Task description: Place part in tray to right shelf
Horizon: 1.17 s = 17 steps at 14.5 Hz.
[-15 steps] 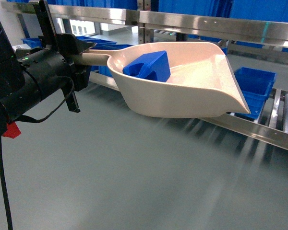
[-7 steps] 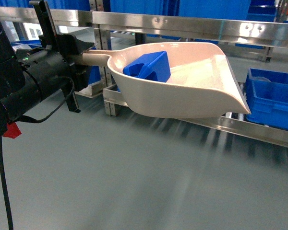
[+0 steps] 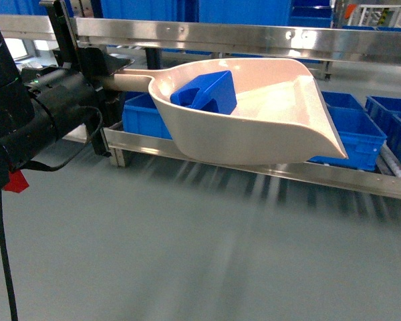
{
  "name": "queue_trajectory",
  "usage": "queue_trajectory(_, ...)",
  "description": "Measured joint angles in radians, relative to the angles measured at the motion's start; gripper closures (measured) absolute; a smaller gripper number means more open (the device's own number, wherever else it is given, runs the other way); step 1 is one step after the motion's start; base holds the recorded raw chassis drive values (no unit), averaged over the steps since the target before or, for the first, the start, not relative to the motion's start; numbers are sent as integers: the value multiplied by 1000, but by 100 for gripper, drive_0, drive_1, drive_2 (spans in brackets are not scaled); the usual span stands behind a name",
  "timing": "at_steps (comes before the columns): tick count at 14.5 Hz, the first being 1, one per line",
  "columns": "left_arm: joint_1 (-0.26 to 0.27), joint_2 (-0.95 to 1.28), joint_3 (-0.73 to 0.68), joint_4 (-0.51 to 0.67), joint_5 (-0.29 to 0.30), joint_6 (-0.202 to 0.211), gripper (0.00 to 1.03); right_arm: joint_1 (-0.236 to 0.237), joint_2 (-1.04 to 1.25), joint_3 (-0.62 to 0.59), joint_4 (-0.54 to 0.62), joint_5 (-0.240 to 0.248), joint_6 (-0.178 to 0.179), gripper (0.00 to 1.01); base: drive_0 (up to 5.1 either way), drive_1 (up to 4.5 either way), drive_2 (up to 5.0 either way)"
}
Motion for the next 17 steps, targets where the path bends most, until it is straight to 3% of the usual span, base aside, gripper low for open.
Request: queue_trajectory(17,2,0,0,0,1,0,91,0,0,0,0,0,0,3,-150,-150,-150)
